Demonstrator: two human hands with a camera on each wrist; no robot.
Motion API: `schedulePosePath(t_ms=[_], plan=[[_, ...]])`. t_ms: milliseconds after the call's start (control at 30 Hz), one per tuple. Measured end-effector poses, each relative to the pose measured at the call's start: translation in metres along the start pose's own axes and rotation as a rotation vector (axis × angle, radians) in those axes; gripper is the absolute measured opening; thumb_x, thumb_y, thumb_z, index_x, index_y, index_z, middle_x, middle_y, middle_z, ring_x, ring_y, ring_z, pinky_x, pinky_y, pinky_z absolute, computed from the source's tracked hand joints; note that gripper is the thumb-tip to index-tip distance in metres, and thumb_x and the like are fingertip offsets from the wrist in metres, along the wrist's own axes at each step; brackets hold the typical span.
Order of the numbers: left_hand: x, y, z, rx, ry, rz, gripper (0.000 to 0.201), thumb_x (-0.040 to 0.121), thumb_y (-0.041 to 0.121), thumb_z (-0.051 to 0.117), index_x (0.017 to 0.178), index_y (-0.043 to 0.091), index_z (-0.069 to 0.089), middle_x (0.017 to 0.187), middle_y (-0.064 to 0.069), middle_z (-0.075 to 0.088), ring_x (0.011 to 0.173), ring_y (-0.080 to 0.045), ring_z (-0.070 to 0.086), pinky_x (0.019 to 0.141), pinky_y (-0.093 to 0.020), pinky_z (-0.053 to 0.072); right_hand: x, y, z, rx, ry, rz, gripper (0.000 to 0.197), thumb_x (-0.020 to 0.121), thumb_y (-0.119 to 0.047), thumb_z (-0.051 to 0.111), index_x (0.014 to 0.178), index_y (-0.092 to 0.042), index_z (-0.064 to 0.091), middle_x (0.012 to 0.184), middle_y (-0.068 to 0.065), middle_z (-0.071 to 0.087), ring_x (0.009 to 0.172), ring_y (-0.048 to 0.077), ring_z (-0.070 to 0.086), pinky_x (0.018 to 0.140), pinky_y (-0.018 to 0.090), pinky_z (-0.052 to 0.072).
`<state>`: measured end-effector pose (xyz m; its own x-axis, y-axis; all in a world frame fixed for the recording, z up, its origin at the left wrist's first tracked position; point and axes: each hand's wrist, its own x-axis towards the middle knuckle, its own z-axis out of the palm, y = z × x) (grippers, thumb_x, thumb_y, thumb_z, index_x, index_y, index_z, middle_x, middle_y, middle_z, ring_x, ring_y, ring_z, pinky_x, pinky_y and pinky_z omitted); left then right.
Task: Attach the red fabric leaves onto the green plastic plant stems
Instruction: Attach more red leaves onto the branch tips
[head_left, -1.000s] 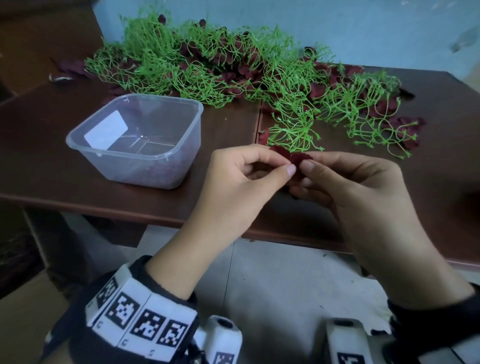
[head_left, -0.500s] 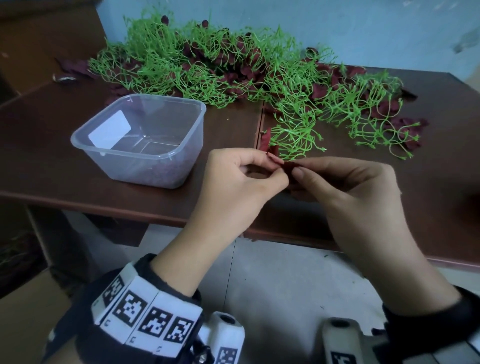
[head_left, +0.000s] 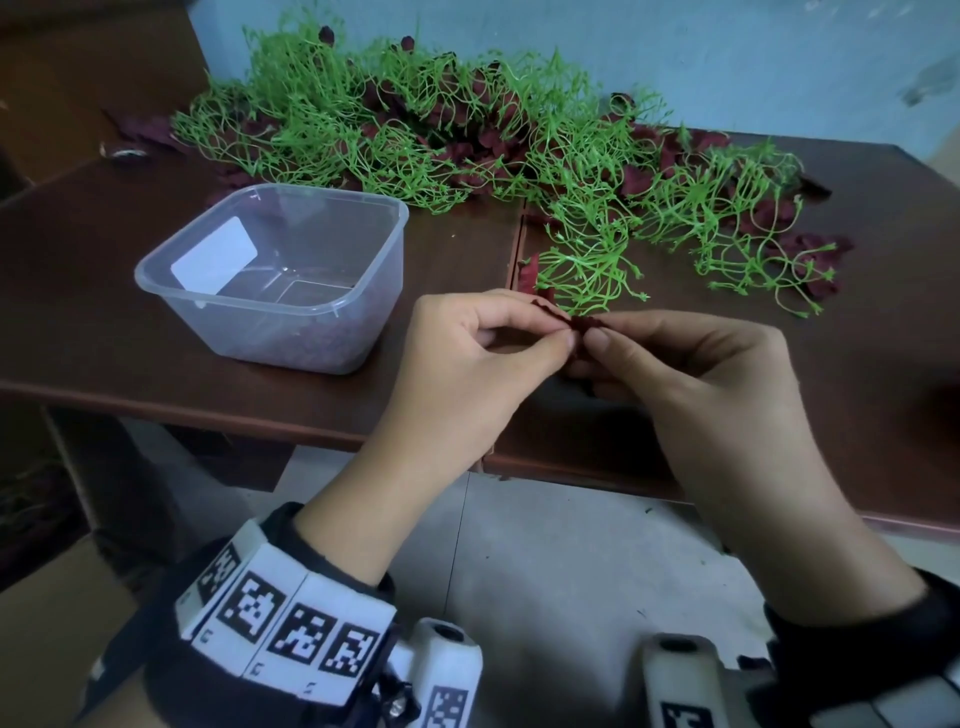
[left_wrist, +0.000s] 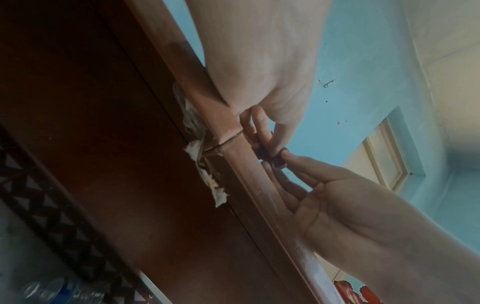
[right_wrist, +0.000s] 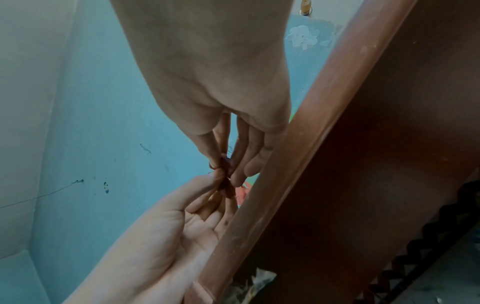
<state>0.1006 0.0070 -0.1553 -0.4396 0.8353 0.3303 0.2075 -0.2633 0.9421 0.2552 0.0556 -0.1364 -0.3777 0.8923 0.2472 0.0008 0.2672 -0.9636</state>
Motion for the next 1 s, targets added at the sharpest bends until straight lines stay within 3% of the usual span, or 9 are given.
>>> schedulePosePath(t_ms=[167, 333, 600, 733, 833, 933, 1000], plan=[[-0.0019, 0.0011, 0.0009, 0.023, 0.017, -0.005, 0.006, 0.082, 0.003, 0.081, 0.083, 0.009, 0.080, 0.084, -0.002, 0.078, 0.085, -0.016, 0.076, 0.086, -0.038, 0.062, 0.0004, 0.0013, 0.0003, -0.017, 0.000, 0.011, 0.010, 0.088, -0.009, 0.072, 0.087, -0.017, 0.078, 0.076, 0.004, 0.077, 0.076, 0.019, 0.076, 0.075, 0.033, 0.062], [-0.0021, 0.0020, 0.0018, 0.052, 0.024, -0.006, 0.005, 0.082, 0.006, 0.082, 0.083, 0.011, 0.081, 0.081, 0.001, 0.078, 0.081, -0.012, 0.076, 0.082, -0.033, 0.062, 0.0016, 0.0020, 0.0001, 0.004, -0.025, 0.052, 0.011, 0.090, -0.007, 0.069, 0.087, -0.014, 0.076, 0.075, 0.005, 0.077, 0.073, 0.017, 0.075, 0.068, 0.025, 0.060], [-0.0017, 0.0014, 0.0019, 0.013, 0.020, 0.029, 0.013, 0.077, 0.000, 0.085, 0.079, 0.011, 0.079, 0.084, -0.001, 0.078, 0.081, -0.014, 0.076, 0.080, -0.026, 0.061, 0.0028, 0.0036, -0.0010, -0.043, -0.022, 0.108, 0.014, 0.094, -0.010, 0.064, 0.086, -0.011, 0.075, 0.080, 0.008, 0.076, 0.079, 0.020, 0.074, 0.070, 0.029, 0.062], [-0.0033, 0.0007, 0.0028, 0.004, 0.050, -0.001, 0.015, 0.074, 0.004, 0.088, 0.077, 0.013, 0.077, 0.081, -0.001, 0.079, 0.077, -0.017, 0.077, 0.079, -0.032, 0.063, 0.0036, 0.0043, -0.0008, -0.020, -0.027, 0.139, 0.014, 0.095, -0.010, 0.064, 0.085, -0.011, 0.075, 0.081, 0.010, 0.076, 0.082, 0.023, 0.074, 0.073, 0.032, 0.062], [-0.0026, 0.0012, 0.0038, -0.016, 0.052, -0.028, 0.025, 0.074, 0.001, 0.087, 0.078, 0.015, 0.067, 0.081, -0.003, 0.078, 0.077, -0.018, 0.077, 0.077, -0.032, 0.063, 0.0040, 0.0044, -0.0011, -0.014, -0.023, 0.144, 0.015, 0.094, -0.010, 0.064, 0.084, -0.011, 0.074, 0.080, 0.009, 0.076, 0.082, 0.024, 0.074, 0.074, 0.033, 0.062], [-0.0018, 0.0033, 0.0044, -0.124, -0.027, -0.050, 0.038, 0.078, -0.009, 0.080, 0.083, 0.012, 0.049, 0.084, -0.005, 0.077, 0.080, -0.016, 0.075, 0.078, -0.026, 0.059, 0.0029, 0.0027, -0.0024, 0.005, -0.035, 0.133, 0.009, 0.092, -0.010, 0.066, 0.086, -0.009, 0.073, 0.080, 0.010, 0.076, 0.082, 0.024, 0.074, 0.074, 0.032, 0.061], [-0.0025, 0.0052, 0.0043, -0.166, -0.066, -0.061, 0.039, 0.081, -0.013, 0.075, 0.082, 0.013, 0.046, 0.082, -0.001, 0.074, 0.080, -0.013, 0.072, 0.078, -0.023, 0.057, 0.0014, 0.0006, -0.0032, 0.025, -0.048, 0.114, 0.005, 0.089, -0.011, 0.070, 0.088, -0.007, 0.073, 0.081, 0.011, 0.076, 0.081, 0.023, 0.074, 0.075, 0.032, 0.059]])
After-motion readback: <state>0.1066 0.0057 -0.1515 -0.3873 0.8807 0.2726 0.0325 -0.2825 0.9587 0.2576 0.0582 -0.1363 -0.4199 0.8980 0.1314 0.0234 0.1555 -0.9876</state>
